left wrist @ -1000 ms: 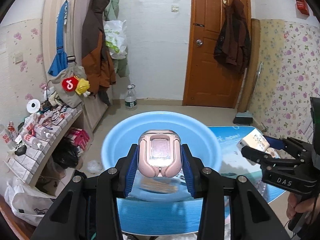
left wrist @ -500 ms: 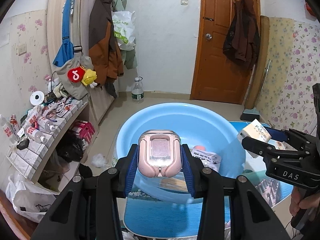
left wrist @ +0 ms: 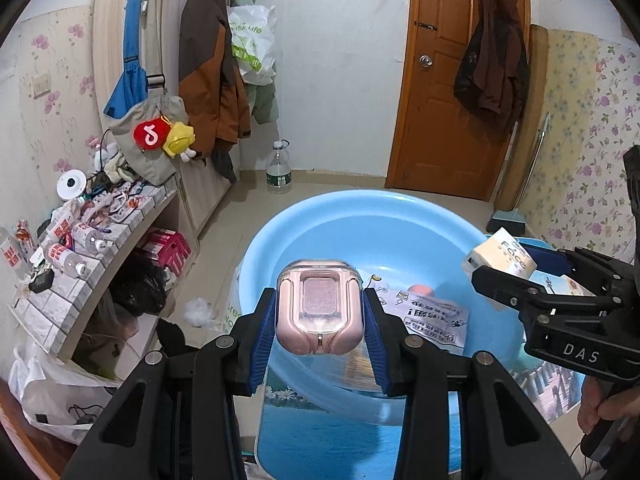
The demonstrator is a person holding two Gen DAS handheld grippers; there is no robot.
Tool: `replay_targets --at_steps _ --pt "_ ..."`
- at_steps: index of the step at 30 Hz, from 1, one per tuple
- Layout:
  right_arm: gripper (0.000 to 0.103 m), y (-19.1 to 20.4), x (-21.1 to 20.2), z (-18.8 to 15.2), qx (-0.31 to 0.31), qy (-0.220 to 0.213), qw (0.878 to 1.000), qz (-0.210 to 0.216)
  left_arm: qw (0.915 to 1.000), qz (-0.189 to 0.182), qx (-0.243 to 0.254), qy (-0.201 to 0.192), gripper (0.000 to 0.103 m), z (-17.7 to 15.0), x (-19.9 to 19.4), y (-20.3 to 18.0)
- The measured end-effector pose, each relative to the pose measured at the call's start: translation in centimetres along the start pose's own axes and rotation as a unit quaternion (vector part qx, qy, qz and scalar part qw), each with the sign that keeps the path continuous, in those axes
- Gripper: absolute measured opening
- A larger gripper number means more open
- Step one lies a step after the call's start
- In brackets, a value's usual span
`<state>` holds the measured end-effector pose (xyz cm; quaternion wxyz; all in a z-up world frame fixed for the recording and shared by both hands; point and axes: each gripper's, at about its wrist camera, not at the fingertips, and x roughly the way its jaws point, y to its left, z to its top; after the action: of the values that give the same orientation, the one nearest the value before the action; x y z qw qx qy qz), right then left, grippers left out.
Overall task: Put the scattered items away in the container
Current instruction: 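Lift and carry the pink case and tissue pack over the blue basin, then lower both items into the basin and open both grippers to release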
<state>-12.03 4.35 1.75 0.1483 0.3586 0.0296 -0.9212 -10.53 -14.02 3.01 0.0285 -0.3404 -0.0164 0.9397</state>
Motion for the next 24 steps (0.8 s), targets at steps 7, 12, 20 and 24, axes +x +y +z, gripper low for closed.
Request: replay_targets --at_steps 7,12,20,24 --pt "0.065 -0.1 1.6 0.4 -0.001 0.004 1.0 0.002 1.0 0.001 0.002 0.005 0.039 0.2 1.4 0.1" --pt "0.065 0.0 2.2 0.5 -0.007 0.005 1.0 0.001 0.9999 0.001 0.006 0.012 0.039 0.1 2.4 -0.2" --pt "0.065 -0.4 3.4 0.3 -0.003 0.011 1.0 0.0 0.9997 0.0 0.013 0.022 0.039 -0.4 3.7 -0.7" --pt "0.065 -0.5 3.8 0.2 -0.003 0.013 1.0 0.0 0.9996 -0.001 0.014 0.026 0.039 -0.5 4.2 -1.1"
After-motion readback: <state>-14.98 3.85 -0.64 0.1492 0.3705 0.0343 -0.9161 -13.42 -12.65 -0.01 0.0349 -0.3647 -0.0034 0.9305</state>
